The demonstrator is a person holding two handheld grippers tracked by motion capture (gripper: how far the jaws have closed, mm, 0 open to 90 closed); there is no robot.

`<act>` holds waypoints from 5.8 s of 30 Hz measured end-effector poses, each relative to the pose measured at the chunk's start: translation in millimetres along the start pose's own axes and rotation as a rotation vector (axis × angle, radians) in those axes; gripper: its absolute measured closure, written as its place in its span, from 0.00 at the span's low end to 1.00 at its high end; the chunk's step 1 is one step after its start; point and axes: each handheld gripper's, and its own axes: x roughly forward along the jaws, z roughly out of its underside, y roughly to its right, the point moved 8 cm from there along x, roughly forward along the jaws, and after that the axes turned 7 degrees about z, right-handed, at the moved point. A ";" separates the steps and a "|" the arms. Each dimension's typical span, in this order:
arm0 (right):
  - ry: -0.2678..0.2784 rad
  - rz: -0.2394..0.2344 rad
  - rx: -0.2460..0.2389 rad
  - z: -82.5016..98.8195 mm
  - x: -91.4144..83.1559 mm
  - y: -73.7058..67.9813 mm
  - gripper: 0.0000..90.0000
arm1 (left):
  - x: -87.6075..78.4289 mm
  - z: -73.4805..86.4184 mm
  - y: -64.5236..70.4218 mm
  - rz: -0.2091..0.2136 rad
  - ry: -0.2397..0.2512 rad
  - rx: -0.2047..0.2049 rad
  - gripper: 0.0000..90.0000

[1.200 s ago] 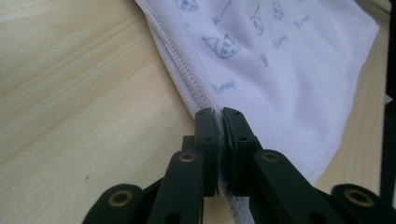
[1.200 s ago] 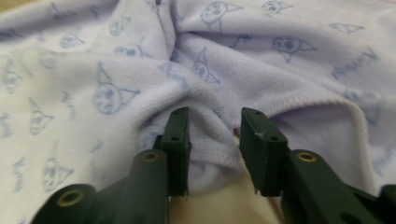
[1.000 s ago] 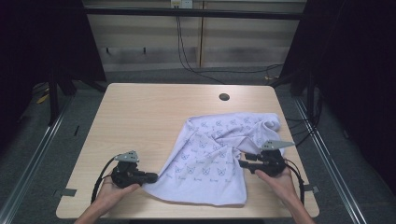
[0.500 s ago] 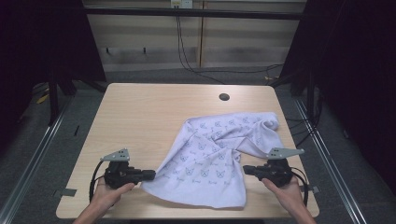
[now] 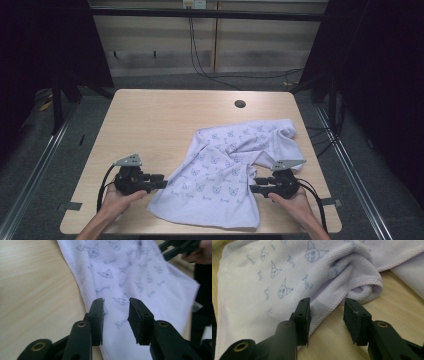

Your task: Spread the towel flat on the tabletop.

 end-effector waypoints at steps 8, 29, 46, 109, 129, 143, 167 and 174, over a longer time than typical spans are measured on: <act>-0.029 -0.005 -0.030 -4.5 17.7 -3.3 0.66 | 47.1 -16.5 -33.9 -0.113 -0.093 0.005 0.59; 0.208 -0.032 -0.004 -19.2 -125.2 -25.0 1.00 | -36.7 -22.8 34.7 0.027 0.139 0.003 0.97; 0.103 -0.068 0.009 61.9 -153.8 -72.1 0.76 | -55.0 44.1 90.3 0.119 0.056 -0.025 0.78; 0.047 0.074 -0.038 -22.4 -17.8 15.3 0.78 | -10.7 3.6 -5.1 -0.074 0.007 -0.031 0.74; -0.020 0.314 0.000 -44.0 37.4 90.0 0.77 | 47.1 -25.4 -70.3 -0.326 -0.071 0.039 0.83; -0.018 0.304 -0.028 -34.2 31.9 72.4 0.78 | 39.7 -21.2 -72.1 -0.360 -0.076 0.034 0.96; -0.058 0.171 -0.087 6.5 -0.5 28.3 0.99 | 15.6 34.3 5.0 -0.104 -0.173 0.004 0.99; -0.070 0.165 -0.087 19.1 -12.1 20.1 0.97 | 17.9 36.4 11.9 -0.113 -0.177 0.022 0.97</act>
